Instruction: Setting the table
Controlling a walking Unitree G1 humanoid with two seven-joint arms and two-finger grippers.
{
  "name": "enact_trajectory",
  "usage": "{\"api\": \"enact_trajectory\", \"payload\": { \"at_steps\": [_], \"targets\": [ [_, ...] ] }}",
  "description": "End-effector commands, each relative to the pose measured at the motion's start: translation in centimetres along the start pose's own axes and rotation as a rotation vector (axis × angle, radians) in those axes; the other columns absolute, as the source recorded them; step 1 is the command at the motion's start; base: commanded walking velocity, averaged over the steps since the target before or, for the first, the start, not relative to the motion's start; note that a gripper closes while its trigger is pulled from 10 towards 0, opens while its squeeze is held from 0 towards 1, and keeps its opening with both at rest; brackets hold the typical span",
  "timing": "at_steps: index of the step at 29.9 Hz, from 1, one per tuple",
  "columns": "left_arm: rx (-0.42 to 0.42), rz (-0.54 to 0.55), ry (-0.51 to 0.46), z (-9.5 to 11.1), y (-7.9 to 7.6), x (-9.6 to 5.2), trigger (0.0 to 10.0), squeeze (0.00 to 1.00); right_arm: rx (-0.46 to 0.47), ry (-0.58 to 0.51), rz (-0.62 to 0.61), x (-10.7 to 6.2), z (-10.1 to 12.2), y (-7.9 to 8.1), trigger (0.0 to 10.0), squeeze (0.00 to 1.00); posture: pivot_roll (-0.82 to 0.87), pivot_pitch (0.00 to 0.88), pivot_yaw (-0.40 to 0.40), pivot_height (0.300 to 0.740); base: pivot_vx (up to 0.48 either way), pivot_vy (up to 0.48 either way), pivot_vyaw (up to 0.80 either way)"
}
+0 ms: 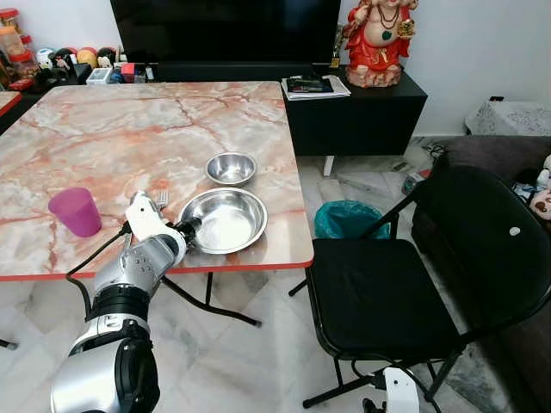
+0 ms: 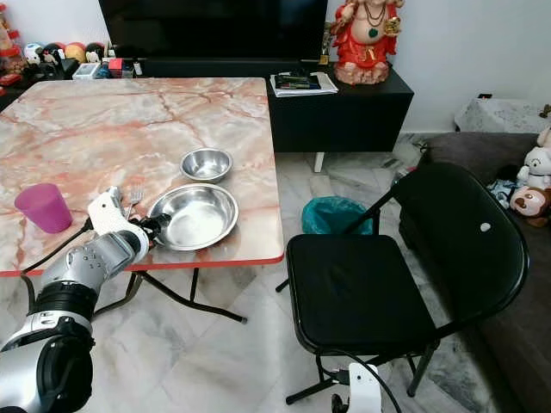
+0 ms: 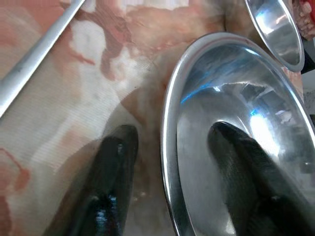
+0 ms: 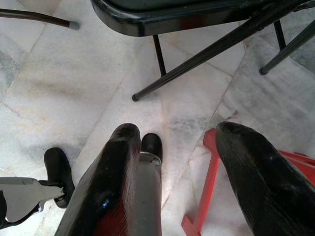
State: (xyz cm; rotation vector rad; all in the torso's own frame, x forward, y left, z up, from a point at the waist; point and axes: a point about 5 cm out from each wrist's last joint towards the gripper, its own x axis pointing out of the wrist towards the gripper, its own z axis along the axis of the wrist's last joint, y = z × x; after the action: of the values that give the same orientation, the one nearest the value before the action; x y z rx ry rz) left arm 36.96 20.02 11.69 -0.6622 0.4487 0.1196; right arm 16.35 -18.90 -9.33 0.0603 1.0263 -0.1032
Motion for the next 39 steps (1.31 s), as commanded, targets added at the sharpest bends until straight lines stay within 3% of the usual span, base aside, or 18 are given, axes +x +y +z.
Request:
{"api": "enact_trajectory", "payload": {
  "at_steps": [1,24,39],
  "targets": [
    [0.005,-0.011,-0.007,0.5,-0.6,0.1,0.0,0.0,0.001,-0.003,-0.006,0.0,-0.1,-0.3,10.0,0.0,-0.01,0.0,-0.012,0.74,0.0,0.0,0.0],
    [-0.011,-0.033,-0.006,0.1,-0.9,0.0,0.0,0.0,0.001,-0.003,-0.012,-0.1,-0.2,-0.9,10.0,0.0,-0.01,0.0,-0.007,0.74,0.0,0.0,0.0],
    [-0.018,-0.01,-0.059,0.7,-0.5,-0.6,0.0,0.0,-0.015,0.006,-0.01,-0.2,-0.3,-1.3,10.0,0.0,0.0,0.0,-0.021,0.74,0.0,0.0,0.0]
  ]
}}
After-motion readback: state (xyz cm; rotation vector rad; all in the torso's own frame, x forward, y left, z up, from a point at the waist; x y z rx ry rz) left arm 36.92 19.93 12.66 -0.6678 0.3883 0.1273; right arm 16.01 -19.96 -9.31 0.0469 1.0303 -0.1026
